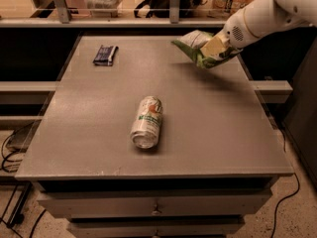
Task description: Move green jalapeno chip bag near 7up can
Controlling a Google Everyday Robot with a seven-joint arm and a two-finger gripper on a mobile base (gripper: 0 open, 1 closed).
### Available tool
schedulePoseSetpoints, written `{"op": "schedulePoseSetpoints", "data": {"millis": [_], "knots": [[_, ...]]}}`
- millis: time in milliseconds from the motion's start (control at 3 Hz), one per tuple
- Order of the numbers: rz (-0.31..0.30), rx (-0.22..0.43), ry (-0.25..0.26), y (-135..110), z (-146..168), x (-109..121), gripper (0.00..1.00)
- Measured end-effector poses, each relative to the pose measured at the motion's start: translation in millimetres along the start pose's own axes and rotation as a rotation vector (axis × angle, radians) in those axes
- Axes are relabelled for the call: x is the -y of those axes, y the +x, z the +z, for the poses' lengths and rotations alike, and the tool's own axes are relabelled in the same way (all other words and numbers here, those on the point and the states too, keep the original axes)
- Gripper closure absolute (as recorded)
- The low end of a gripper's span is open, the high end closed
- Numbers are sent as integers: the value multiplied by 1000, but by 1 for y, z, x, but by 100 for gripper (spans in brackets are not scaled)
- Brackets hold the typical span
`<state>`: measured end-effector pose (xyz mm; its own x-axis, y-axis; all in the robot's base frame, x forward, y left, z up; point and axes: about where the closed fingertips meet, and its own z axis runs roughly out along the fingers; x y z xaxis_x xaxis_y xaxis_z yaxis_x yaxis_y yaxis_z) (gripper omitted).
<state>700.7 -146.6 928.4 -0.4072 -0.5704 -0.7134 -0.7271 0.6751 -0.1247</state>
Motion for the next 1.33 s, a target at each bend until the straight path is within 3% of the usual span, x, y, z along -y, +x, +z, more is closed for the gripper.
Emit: {"op": "schedulePoseSetpoints", "data": {"millis": [333,667,1333], "knots": [[-124,24,-20,-22,-36,-35,100],[-145,30,-18,-27,-41,-40,100],[-219,-26,-120,-17,-39,-83,100]]}}
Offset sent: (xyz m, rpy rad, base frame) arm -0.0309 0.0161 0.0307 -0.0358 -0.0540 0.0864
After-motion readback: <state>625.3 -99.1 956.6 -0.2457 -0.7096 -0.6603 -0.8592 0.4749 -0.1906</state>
